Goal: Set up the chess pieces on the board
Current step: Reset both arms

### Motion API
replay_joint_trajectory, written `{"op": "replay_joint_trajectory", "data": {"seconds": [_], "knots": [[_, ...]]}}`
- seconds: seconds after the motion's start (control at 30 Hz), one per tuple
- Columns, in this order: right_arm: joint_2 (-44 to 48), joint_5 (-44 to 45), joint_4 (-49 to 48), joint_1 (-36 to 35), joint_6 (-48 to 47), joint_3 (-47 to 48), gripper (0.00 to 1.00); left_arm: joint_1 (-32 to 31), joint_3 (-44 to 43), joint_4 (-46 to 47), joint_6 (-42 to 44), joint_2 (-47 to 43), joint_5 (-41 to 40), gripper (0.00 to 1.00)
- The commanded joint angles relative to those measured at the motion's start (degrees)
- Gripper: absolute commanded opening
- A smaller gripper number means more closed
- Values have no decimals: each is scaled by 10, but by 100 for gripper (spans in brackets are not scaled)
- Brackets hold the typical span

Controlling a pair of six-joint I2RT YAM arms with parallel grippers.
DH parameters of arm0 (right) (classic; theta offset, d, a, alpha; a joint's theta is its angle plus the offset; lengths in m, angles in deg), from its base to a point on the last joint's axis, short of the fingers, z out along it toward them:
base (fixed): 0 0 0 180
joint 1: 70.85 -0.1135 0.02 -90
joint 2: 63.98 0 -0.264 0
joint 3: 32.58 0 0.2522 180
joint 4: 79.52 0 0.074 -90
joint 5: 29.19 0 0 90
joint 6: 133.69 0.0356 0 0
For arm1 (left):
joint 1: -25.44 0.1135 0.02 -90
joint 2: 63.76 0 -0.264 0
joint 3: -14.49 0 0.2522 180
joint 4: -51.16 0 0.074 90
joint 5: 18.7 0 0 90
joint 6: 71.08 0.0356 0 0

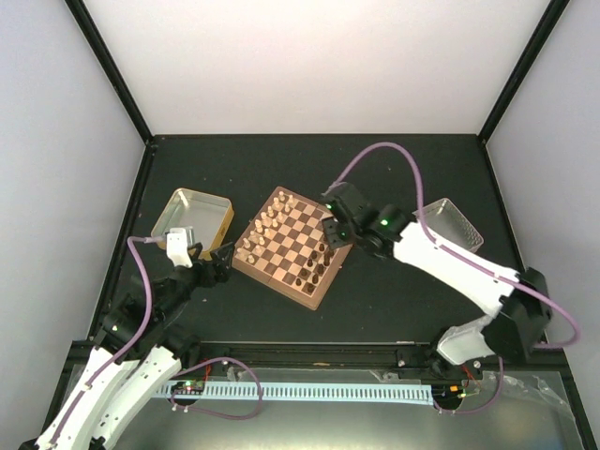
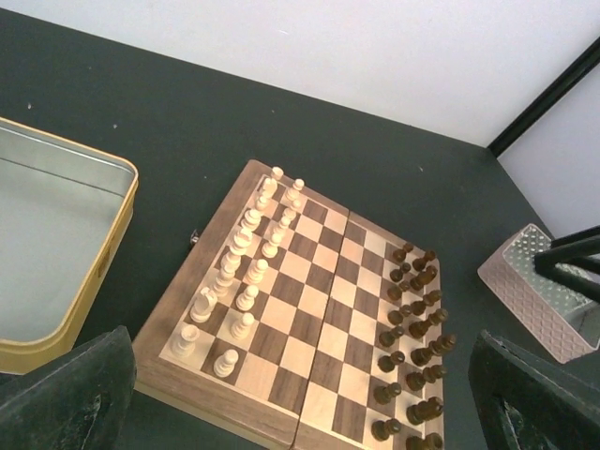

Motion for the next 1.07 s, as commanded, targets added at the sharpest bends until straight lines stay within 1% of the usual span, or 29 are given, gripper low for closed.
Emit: {"op": "replay_joint_trajectory", "data": {"seconds": [0.0,0.1,0.17,0.3,0.37,0.53,0.6,0.8,1.03], "knots": [[109,105,-63,9,38,-76,52,2,-41,-21,1,1,23,99],[201,151,-90,11,34,-137,57,2,-57,-21,18,-10,43,99],[270,160,-97,11,25,-168,60,2,-69,-24,31,-24,41,99],[412,178,-71,11,28,-208,68,2,-97,-41,58,-43,23,99],[474,189,-47,12,31,-218,74,3,-112,-48,69,-47,19,99],[602,235,26,12,39,-214,94,3,-153,-70,93,-45,2,99],[631,253,54,12,40,-203,100,2,-168,-77,104,-42,0,99],[674,293,109,12,42,-170,100,2,-197,-82,120,-37,-3,99],[679,294,102,12,39,-175,100,2,-202,-87,125,-45,-8,99]]}}
